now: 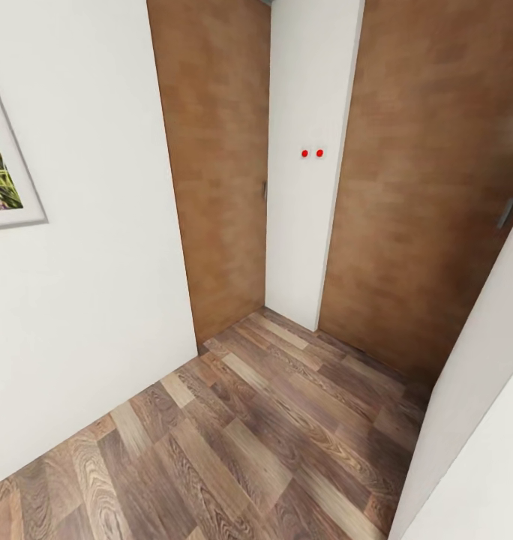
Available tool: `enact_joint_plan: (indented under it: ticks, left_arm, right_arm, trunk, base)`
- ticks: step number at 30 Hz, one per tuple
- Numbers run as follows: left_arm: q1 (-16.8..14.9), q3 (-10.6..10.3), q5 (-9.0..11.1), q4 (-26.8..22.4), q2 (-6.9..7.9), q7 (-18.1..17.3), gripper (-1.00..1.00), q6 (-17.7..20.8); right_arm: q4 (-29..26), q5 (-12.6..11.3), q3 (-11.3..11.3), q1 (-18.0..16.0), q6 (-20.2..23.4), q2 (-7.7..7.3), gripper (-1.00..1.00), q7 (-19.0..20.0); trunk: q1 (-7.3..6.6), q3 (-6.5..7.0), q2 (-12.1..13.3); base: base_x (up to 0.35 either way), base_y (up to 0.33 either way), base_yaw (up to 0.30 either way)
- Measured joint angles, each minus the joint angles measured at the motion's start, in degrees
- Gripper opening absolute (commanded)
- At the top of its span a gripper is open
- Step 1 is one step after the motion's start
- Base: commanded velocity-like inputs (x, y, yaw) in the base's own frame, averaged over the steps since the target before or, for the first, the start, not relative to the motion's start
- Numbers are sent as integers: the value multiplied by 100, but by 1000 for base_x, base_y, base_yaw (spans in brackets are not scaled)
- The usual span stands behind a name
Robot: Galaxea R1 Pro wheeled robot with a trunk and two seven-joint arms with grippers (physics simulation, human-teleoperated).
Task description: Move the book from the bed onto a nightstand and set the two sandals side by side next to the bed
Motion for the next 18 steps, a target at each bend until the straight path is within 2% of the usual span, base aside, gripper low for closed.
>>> enact_joint_plan:
  ticks: [7, 18]
  left_arm:
    - [0, 0, 0, 0, 0, 0, 100, 5]
    - [-1, 0, 0, 0, 0, 0, 100, 6]
  right_arm:
    - [-1, 0, 0, 0, 0, -1, 100, 0]
    - [0, 1, 0, 0, 0, -1, 100, -1]
  trunk:
    - [-1, 0, 0]
    - [-3, 0, 0]
  base:
    - [59, 0, 0]
    - [292, 0, 0]
